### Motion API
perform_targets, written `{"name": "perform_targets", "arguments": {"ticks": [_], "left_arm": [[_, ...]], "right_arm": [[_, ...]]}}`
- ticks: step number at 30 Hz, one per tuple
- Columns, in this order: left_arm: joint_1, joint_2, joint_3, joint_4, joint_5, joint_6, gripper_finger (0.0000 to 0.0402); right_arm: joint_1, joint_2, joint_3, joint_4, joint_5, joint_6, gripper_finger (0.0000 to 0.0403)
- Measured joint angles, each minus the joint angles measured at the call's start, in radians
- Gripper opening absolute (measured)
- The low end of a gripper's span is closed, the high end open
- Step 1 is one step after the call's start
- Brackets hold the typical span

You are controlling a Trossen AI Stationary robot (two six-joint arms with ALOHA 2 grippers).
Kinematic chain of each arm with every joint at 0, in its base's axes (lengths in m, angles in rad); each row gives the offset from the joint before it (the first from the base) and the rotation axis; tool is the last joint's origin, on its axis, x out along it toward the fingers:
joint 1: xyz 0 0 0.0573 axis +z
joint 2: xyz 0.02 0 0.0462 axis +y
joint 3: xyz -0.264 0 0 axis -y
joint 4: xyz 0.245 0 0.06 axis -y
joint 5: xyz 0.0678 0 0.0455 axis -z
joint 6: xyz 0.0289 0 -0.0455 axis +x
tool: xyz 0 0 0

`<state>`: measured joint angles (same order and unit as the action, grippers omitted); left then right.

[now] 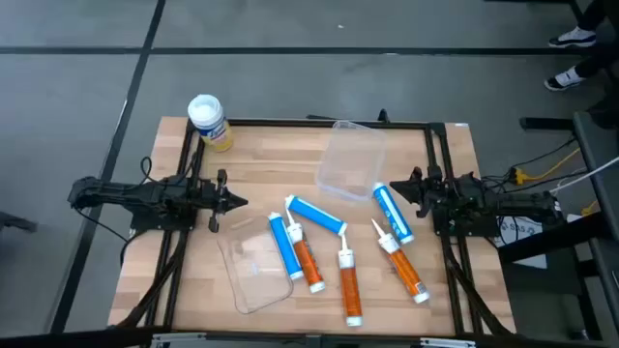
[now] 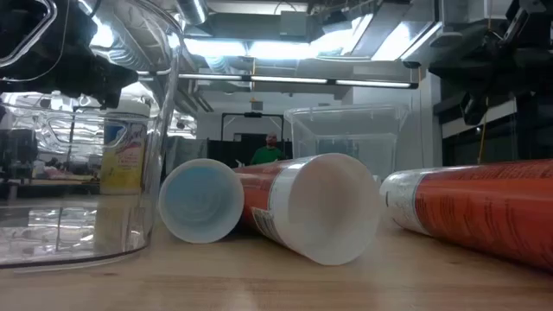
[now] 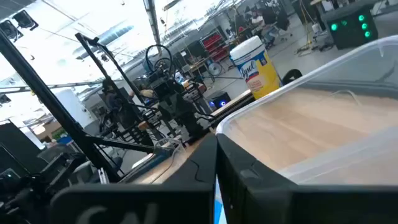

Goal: Pick & place silicon tubes, Sealant and Lysol wipes
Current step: Put the top right blue sealant into the white bin

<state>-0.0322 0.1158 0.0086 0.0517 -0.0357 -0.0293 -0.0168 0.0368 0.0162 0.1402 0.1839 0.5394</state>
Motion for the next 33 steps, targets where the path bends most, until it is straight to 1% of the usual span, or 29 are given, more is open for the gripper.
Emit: {"name": "perform_targets", "arguments": {"ticks": [6, 8, 13, 17, 24, 27, 33], "left_arm": [[0.0, 0.0, 0.0, -0.003, 0.0, 0.0, 0.0012], [0.0, 0.0, 0.0, -0.003, 0.0, 0.0, 0.0012], [0.0, 0.0, 0.0, -0.003, 0.001, -0.001, 0.0008], [0.0, 0.0, 0.0, -0.003, 0.002, -0.001, 0.001], [0.0, 0.0, 0.0, -0.003, 0.002, -0.001, 0.001], [0.0, 0.0, 0.0, -0.003, 0.002, -0.001, 0.0008], [0.0, 0.0, 0.0, -0.003, 0.002, -0.001, 0.0012]], "right_arm": [[0.0, 0.0, 0.0, 0.01, -0.001, -0.063, 0.0012], [0.0, 0.0, 0.0, 0.016, -0.001, -0.101, 0.0012], [0.0, 0.0, 0.0, 0.015, -0.001, -0.134, 0.0012], [0.0, 0.0, 0.0, 0.007, -0.001, -0.119, 0.0012], [0.0, 0.0, 0.0, -0.045, -0.001, 0.004, 0.0012], [0.0, 0.0, 0.0, -0.074, -0.001, 0.006, 0.0012], [0.0, -0.007, -0.004, -0.064, 0.011, -0.025, 0.0012]]}}
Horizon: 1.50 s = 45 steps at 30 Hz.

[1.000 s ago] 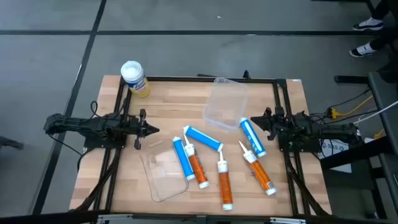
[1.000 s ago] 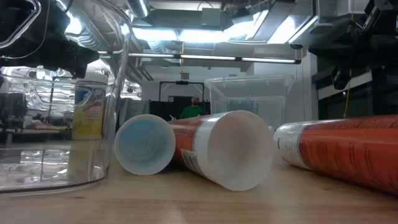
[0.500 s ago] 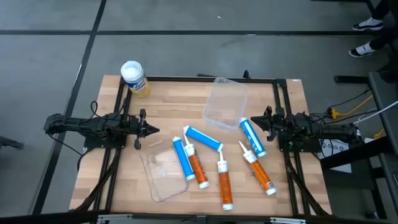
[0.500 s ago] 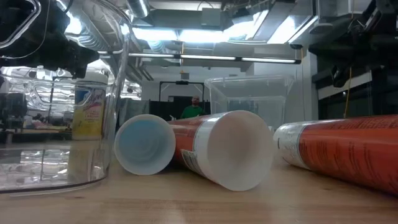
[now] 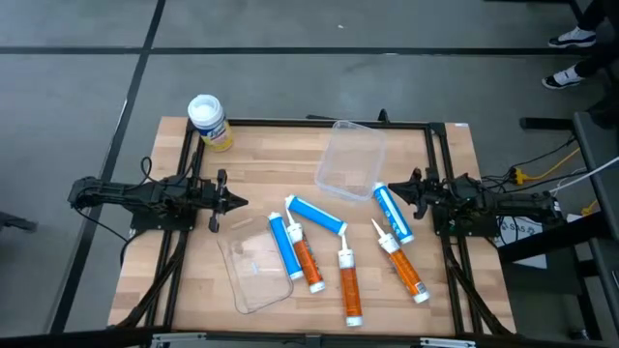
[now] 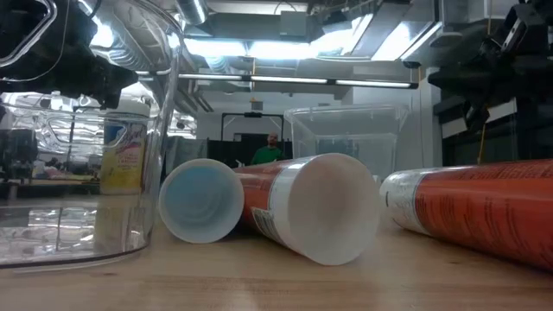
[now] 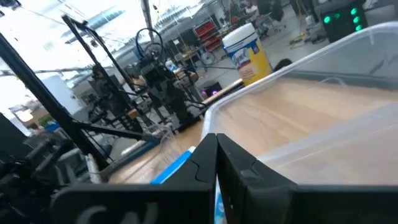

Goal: Pick & place silicon tubes, Sealant and Lysol wipes
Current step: Put the top right blue sealant into the white bin

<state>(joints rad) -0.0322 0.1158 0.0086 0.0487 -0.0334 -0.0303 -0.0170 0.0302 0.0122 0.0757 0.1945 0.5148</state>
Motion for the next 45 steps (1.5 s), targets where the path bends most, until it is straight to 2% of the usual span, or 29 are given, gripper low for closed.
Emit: {"name": "perform_targets", "arguments": {"ticks": [3, 11, 17, 22, 28, 40, 45], "left_arm": [[0.0, 0.0, 0.0, 0.0, 0.0, 0.0, 0.0012], [0.0, 0.0, 0.0, 0.0, 0.0, 0.0, 0.0008], [0.0, 0.0, 0.0, 0.0, 0.0, 0.0, 0.0012], [0.0, 0.0, 0.0, 0.0, 0.0, 0.0, 0.0008], [0.0, 0.0, 0.0, 0.0, 0.0, 0.0, 0.0012], [0.0, 0.0, 0.0, 0.0, 0.0, 0.0, 0.001], [0.0, 0.0, 0.0, 0.0, 0.0, 0.0, 0.0012]], "right_arm": [[0.0, 0.001, 0.037, -0.045, 0.056, -0.002, 0.0012], [0.0, 0.078, 0.307, -0.469, 0.194, -0.05, 0.0012], [0.0, 0.245, 0.45, -0.537, 0.268, -0.084, 0.0041], [0.0, 0.397, 0.588, -0.579, 0.27, -0.128, 0.0084], [0.0, 0.561, 0.794, -0.777, 0.262, -0.126, 0.0119], [0.0, 0.85, 1.148, -1.17, 0.218, 0.018, 0.0126], [0.0, 0.948, 1.25, -1.284, 0.133, 0.096, 0.0126]]}}
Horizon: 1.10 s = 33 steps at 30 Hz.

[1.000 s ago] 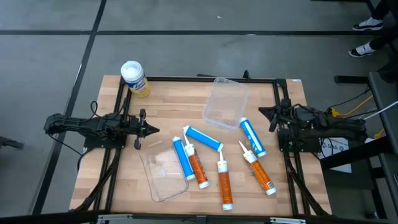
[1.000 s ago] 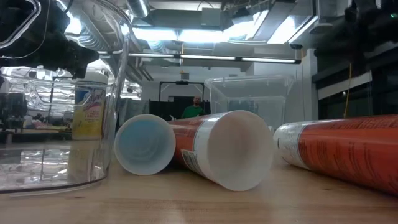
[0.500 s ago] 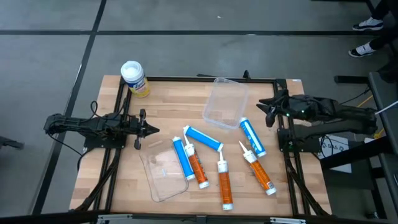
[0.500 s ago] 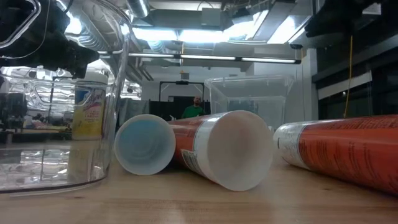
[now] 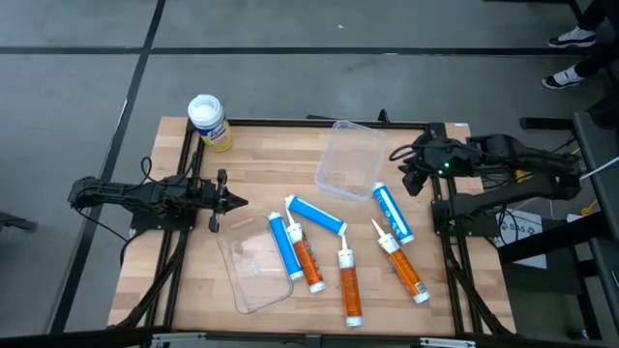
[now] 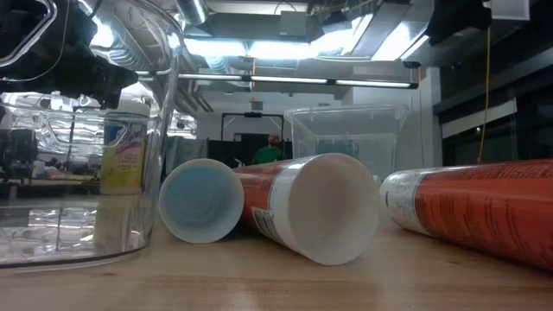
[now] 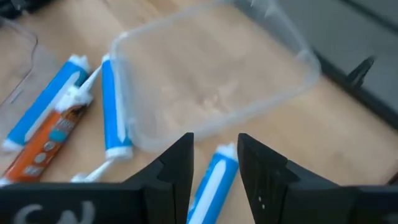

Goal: Pick & place silicon tubes, Sealant and Lysol wipes
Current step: Put the top right blue sealant into the white bin

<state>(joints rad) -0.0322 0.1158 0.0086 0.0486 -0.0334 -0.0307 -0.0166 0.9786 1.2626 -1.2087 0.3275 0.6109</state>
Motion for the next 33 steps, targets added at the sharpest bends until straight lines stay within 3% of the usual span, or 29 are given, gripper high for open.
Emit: {"name": "perform_targets", "arguments": {"ticks": [10, 24, 33], "left_arm": [[0.0, 0.0, 0.0, 0.0, 0.0, 0.0, 0.0012], [0.0, 0.0, 0.0, 0.0, 0.0, 0.0, 0.0012], [0.0, 0.0, 0.0, 0.0, 0.0, 0.0, 0.0008]], "right_arm": [[0.0, 0.162, 0.149, -0.156, -0.205, 0.104, 0.0126], [0.0, 0.244, 0.189, -0.311, -0.207, 0.173, 0.0126], [0.0, 0.284, 0.166, -0.353, -0.145, 0.223, 0.0128]]}}
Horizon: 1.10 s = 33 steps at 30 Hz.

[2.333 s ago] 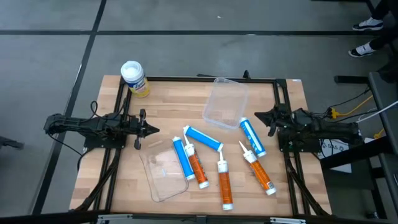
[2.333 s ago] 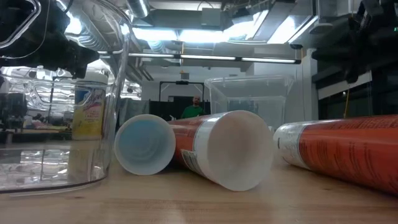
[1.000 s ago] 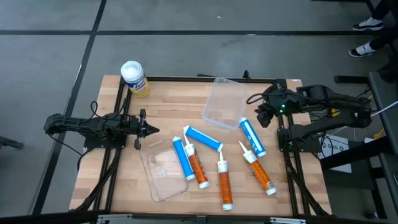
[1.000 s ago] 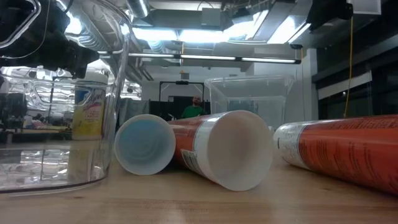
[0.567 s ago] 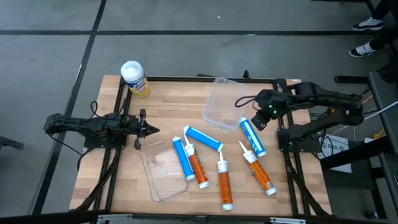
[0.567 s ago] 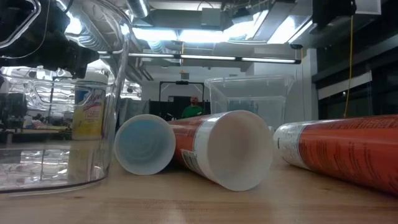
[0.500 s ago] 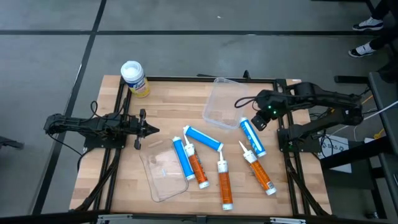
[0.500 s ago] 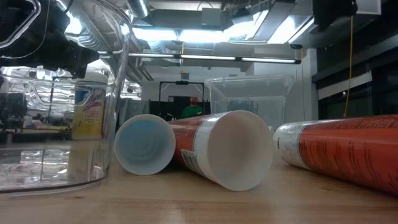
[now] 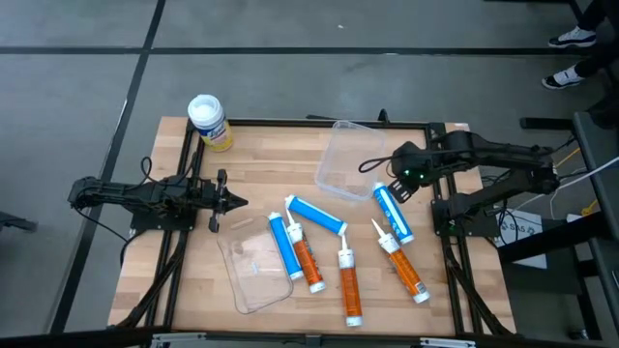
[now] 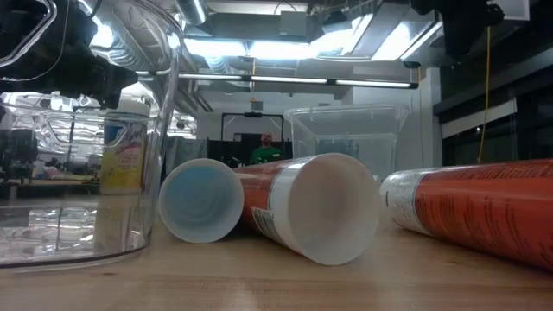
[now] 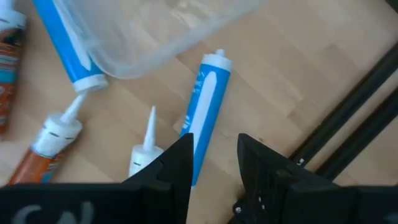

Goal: Pick & place silicon tubes, Sealant and Lysol wipes
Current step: Put the top right blue sealant into the white bin

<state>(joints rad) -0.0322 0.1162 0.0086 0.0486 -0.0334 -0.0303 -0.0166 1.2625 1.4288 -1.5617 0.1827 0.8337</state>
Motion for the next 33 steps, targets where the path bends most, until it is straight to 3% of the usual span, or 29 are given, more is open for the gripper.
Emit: {"name": "perform_targets", "arguments": {"ticks": [5, 19, 33], "left_arm": [[0.0, 0.0, 0.0, 0.0, 0.0, 0.0, 0.0012], [0.0, 0.0, 0.0, 0.0, 0.0, 0.0, 0.0012], [0.0, 0.0, 0.0, 0.0, 0.0, 0.0, 0.0012]], "right_arm": [[0.0, -0.018, -0.103, 0.021, -0.018, 0.024, 0.0148], [0.004, -0.102, -0.478, 0.328, -0.128, 0.056, 0.0225], [0.042, -0.106, -0.647, 0.479, -0.167, 0.114, 0.0241]]}}
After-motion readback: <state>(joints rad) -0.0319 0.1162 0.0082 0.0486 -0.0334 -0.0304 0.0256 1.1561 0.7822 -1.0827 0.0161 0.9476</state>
